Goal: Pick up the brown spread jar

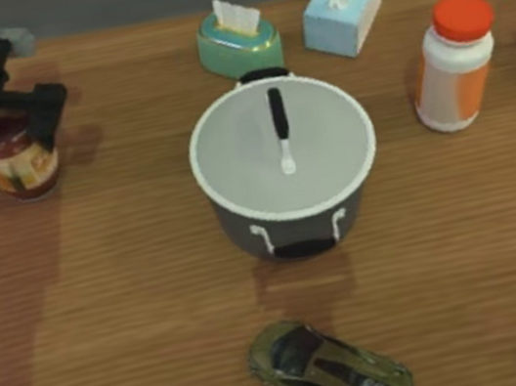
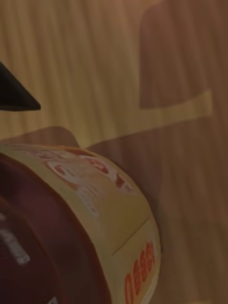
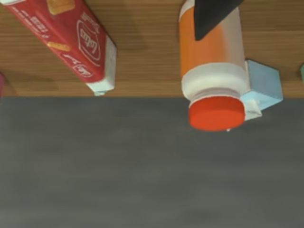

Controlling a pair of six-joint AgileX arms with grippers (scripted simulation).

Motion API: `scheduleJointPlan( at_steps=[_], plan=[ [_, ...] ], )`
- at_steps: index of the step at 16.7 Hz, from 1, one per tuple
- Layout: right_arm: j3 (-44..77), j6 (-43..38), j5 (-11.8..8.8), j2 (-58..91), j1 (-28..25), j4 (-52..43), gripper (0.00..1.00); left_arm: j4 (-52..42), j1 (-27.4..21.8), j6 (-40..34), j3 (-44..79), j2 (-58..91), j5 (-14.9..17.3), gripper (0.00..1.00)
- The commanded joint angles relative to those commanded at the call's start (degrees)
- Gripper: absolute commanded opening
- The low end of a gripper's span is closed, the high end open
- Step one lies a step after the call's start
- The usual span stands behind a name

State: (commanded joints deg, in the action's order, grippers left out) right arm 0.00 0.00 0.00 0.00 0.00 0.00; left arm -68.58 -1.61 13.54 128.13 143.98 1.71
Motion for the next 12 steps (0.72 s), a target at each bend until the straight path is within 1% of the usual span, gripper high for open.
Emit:
scheduleJointPlan(
  at_steps=[12],
  plan=[
    [0.00, 0.00, 0.00, 0.00, 0.00, 0.00, 1.00, 0.00, 0.00, 0.00, 0.00, 0.00, 0.00, 0.02]
  ],
)
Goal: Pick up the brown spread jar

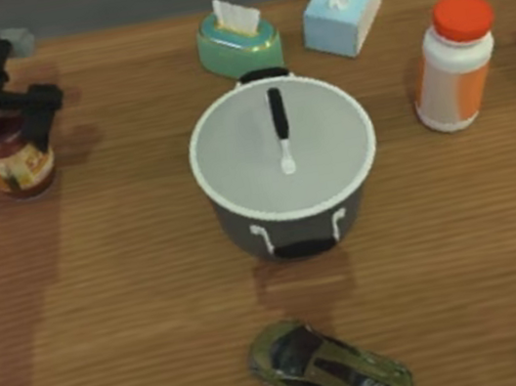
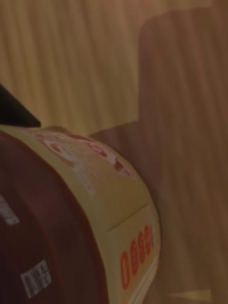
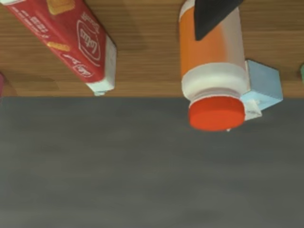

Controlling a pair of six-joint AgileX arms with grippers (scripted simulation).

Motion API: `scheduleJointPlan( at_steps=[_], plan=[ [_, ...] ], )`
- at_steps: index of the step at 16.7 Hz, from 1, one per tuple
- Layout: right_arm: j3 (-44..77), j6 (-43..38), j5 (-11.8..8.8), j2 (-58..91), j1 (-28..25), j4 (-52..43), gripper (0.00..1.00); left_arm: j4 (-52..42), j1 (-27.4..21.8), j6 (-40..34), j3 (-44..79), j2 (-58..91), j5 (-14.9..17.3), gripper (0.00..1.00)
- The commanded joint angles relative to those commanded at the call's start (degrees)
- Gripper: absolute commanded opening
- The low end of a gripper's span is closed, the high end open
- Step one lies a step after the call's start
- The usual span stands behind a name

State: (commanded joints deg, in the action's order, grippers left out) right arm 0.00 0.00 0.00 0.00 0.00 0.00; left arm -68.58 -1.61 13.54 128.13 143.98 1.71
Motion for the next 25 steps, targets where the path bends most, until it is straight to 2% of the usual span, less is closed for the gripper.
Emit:
scheduleJointPlan(
  at_steps=[11, 20, 25],
  plan=[
    [0.00, 0.00, 0.00, 0.00, 0.00, 0.00, 1.00, -0.10, -0.03, 0.02, -0.88, -1.01, -0.04, 0.00],
    [0.00, 0.00, 0.00, 0.00, 0.00, 0.00, 1.00, -3.19, 0.91, -0.09, -21.29, -25.24, -0.28, 0.00],
    [0.00, 0.00, 0.00, 0.00, 0.00, 0.00, 1.00, -3.90, 1.12, -0.13, -24.58, -28.59, -0.31, 0.00]
  ],
)
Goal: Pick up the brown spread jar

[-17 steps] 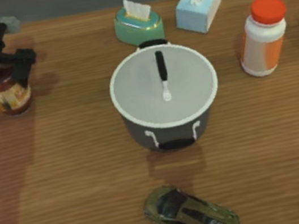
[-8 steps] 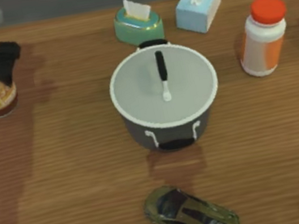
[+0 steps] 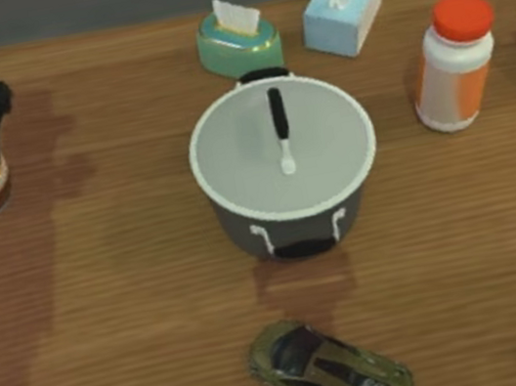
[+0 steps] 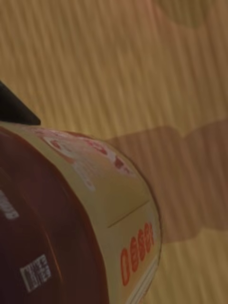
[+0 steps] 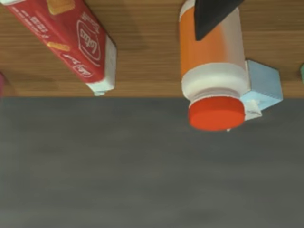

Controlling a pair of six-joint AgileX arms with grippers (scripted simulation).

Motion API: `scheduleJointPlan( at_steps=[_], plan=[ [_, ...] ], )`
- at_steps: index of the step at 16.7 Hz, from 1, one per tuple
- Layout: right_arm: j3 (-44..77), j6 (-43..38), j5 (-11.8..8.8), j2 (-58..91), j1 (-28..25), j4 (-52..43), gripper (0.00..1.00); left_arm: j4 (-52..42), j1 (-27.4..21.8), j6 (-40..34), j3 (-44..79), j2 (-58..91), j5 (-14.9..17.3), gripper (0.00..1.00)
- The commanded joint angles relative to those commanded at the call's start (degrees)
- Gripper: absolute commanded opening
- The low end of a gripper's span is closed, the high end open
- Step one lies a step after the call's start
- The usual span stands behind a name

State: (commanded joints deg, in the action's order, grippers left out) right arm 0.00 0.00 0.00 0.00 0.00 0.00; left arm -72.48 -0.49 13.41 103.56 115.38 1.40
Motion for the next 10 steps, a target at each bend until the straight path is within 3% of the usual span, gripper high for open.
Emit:
scheduleJointPlan(
  at_steps=[5, 10],
  plan=[
    [0.00, 0.00, 0.00, 0.00, 0.00, 0.00, 1.00, 0.70, -1.56, -2.05, 0.08, 0.63, -0.28, 0.00],
    [0.00, 0.00, 0.00, 0.00, 0.00, 0.00, 1.00, 3.79, -8.54, -14.90, -1.13, 3.04, -1.58, 0.00]
  ],
)
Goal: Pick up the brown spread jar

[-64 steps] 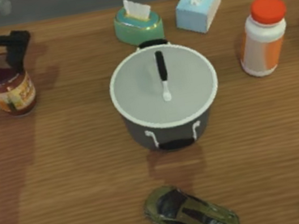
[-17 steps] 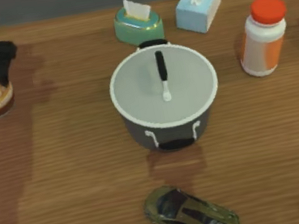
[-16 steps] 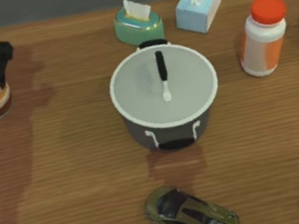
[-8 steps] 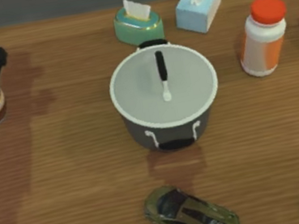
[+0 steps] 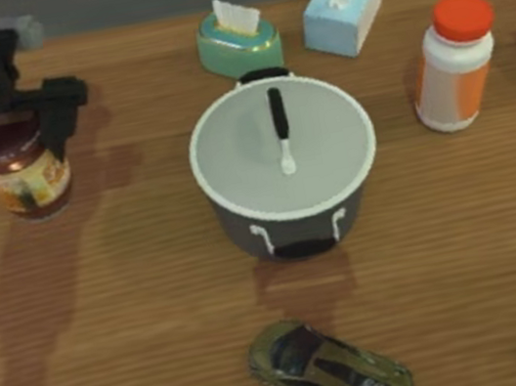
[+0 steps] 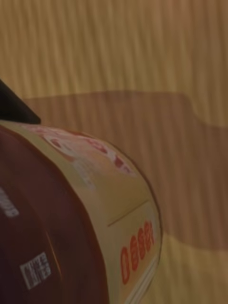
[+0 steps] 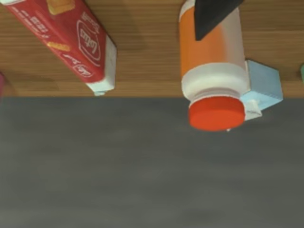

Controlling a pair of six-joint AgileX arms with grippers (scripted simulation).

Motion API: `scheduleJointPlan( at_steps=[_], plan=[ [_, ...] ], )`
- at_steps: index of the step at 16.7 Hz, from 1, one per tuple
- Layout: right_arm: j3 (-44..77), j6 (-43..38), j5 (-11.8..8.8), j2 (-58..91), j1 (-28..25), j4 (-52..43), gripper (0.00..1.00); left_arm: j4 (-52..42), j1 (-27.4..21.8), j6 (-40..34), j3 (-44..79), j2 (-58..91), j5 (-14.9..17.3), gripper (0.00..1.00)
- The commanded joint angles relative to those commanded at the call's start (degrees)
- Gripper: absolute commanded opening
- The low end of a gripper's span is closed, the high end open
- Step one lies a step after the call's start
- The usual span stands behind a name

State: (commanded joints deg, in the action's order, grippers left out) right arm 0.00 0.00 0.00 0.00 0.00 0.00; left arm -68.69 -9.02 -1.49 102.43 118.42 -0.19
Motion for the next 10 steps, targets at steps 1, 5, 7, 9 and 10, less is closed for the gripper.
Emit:
scheduleJointPlan(
  at_steps=[1, 5, 7, 9, 10],
  plan=[
    [0.00, 0.00, 0.00, 0.00, 0.00, 0.00, 1.00, 0.76, -1.65, -3.19, -0.34, 0.53, -0.30, 0.00],
    [0.00, 0.00, 0.00, 0.00, 0.00, 0.00, 1.00, 3.43, -7.11, -13.32, -1.57, 2.16, -1.28, 0.00],
    [0.00, 0.00, 0.00, 0.00, 0.00, 0.00, 1.00, 4.05, -8.29, -15.17, -1.83, 2.47, -1.50, 0.00],
    [0.00, 0.00, 0.00, 0.00, 0.00, 0.00, 1.00, 4.08, -8.35, -15.26, -1.84, 2.48, -1.51, 0.00],
    [0.00, 0.00, 0.00, 0.00, 0.00, 0.00, 1.00, 4.08, -8.35, -15.26, -1.84, 2.48, -1.51, 0.00]
  ],
)
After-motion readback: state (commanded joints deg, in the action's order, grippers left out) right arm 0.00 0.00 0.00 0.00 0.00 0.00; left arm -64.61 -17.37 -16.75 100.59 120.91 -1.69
